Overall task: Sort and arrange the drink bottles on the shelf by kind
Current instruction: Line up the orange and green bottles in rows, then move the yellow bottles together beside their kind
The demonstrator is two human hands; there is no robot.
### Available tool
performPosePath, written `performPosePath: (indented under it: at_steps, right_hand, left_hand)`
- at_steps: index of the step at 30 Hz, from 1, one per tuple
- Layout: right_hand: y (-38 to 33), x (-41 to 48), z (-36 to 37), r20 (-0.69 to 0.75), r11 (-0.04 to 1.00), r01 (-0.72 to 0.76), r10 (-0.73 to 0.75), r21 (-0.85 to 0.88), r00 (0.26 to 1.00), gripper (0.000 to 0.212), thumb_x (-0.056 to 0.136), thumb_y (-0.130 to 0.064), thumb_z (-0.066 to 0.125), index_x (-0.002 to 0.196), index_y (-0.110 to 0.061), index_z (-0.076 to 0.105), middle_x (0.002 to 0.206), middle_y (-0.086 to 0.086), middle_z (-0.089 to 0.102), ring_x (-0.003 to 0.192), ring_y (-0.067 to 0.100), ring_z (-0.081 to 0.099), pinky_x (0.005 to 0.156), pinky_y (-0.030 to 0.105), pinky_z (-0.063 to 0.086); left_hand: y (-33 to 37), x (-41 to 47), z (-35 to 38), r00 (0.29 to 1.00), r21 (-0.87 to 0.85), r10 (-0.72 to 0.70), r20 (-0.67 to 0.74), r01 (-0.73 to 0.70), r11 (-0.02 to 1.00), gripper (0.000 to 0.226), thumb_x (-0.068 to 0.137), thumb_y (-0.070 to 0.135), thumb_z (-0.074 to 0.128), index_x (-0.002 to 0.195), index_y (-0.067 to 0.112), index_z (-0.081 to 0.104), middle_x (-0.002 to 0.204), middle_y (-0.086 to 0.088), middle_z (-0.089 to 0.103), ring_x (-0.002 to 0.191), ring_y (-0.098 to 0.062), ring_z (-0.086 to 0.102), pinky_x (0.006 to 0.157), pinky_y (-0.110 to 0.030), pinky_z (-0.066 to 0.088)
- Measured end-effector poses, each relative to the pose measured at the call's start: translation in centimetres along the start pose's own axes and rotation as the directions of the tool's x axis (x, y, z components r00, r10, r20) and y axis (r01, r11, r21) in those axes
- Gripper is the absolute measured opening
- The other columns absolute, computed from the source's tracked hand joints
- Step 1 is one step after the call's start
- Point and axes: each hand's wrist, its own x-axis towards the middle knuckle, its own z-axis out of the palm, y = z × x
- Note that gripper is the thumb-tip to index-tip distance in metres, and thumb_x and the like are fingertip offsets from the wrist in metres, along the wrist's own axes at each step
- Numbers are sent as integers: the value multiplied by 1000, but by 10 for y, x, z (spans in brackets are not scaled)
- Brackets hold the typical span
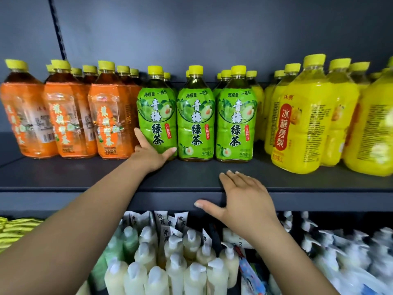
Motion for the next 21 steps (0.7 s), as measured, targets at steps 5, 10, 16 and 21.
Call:
performPosePath:
  at_steps: [5, 10, 16, 21]
  right_hand:
    - [6, -6, -2, -57, 994, -48, 54, 93, 997, 104, 58, -79, 6, 136, -23, 45, 145, -4, 42, 136, 11, 33, 111, 26, 18]
    - [11, -9, -9, -46, 990, -36, 42, 135, 998, 86, 69, -76, 22, 133, -24, 50, 141, -5, 46, 134, 8, 37, 108, 22, 20]
    - [27, -9, -21, 18, 976, 11, -16, 215, 1000, 52, 90, -46, 48, 135, -20, 47, 144, -4, 42, 136, 8, 33, 108, 20, 21]
    - [94, -5, -41, -255, 894, -209, 326, 396, 910, 65, 84, -46, 57, 138, -14, 40, 144, 6, 38, 134, 20, 32, 108, 30, 26]
  left_hand:
    - [-29, -19, -5, 971, 291, 130, 198, -185, 939, 74, 92, 58, 23, 147, 12, 2, 155, -11, 10, 142, -29, 16, 114, -40, 16]
    - [-32, -48, -9, 913, 320, 375, 160, -407, 855, 52, 98, 45, 19, 142, 20, 29, 154, -2, 21, 141, -22, 19, 110, -40, 20]
    - [-34, -70, -5, 851, 233, 516, 98, -524, 819, 42, 99, 35, 25, 137, 24, 40, 149, 1, 32, 139, -20, 27, 106, -32, 27]
    - [-9, -91, 1, 802, 242, 598, -1, -580, 778, 36, 98, 28, 29, 110, 9, 56, 114, -12, 62, 104, -29, 55, 85, -36, 43]
